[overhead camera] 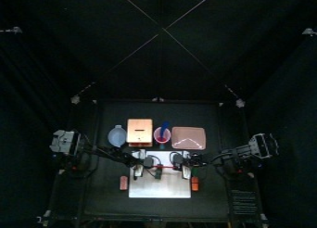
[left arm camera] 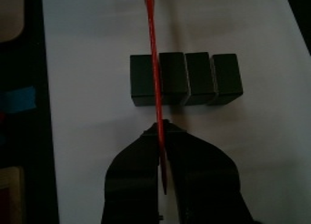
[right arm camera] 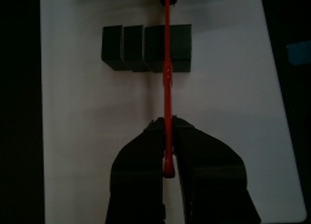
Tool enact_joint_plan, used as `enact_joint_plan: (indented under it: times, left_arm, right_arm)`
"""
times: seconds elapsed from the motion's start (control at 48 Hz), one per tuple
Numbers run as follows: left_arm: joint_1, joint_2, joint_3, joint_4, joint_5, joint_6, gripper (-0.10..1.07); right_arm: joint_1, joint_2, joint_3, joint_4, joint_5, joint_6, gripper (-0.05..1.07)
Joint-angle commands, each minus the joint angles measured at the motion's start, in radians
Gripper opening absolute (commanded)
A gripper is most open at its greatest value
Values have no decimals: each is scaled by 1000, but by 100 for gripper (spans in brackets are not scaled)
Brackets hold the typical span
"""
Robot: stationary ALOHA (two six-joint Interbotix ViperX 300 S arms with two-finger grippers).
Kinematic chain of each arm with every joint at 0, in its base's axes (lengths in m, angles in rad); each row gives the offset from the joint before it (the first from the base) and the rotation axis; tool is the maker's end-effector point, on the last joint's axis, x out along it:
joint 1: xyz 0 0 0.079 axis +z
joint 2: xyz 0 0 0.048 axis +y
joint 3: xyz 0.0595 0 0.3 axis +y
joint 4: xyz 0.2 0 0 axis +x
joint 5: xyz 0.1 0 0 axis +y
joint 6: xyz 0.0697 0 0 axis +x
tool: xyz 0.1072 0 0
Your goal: Cut sushi roll
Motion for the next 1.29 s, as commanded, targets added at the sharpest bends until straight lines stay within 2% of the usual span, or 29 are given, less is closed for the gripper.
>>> enact_joint_plan:
  times: [0.0, 0.167, 0.292, 0.542, 0.75, 0.896, 1.042, 1.271]
  left_arm:
    - [6, -2, -3, 3, 9, 2, 43]
    - [6, 6, -2, 3, 37, 3, 43]
    - [6, 21, -2, 9, 71, 5, 43]
    - [6, 40, -11, 9, 152, 3, 43]
    - [-2, -18, -12, 11, 196, 5, 43]
    - [-37, -77, -3, 11, 192, 5, 43]
    - [-87, -92, 2, 9, 181, 3, 43]
    - [-127, -71, -2, -15, 179, 3, 43]
  right_arm:
    - [11, 17, -6, 3, 2, -2, 31]
    - [12, 81, -11, 5, 2, -2, 31]
    - [12, 87, -12, 0, 2, -2, 31]
    - [-15, 61, -8, -25, 41, -3, 31]
    - [-31, -6, -32, -97, 126, -2, 31]
    - [-23, -75, -34, -110, 170, -2, 31]
    - [2, -120, -35, -101, 178, 2, 31]
    - [52, -98, -37, -15, 173, 0, 31]
